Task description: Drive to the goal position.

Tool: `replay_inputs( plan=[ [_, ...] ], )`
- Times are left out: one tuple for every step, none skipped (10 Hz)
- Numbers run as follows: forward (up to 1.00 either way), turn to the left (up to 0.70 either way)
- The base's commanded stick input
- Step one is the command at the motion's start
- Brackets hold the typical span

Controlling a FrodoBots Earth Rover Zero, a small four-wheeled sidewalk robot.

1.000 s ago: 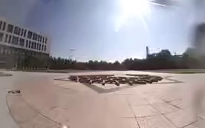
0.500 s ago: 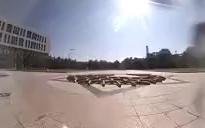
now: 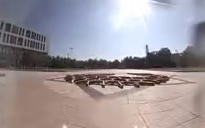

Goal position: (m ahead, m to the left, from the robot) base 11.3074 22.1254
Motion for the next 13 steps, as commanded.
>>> replay_inputs(
  plan=[
    [0.70, 0.07],
    [0.70, 0.15],
    [0.70, 0.34],
    [0.70, 0.34],
    [0.70, 0.34],
    [0.70, 0.34],
    [0.70, 0.34],
    [0.70, 0.34],
    [0.70, 0.34],
    [0.70, 0.34],
    [0.70, 0.34],
    [0.70, 0.34],
    [0.70, 0.34]
  ],
)
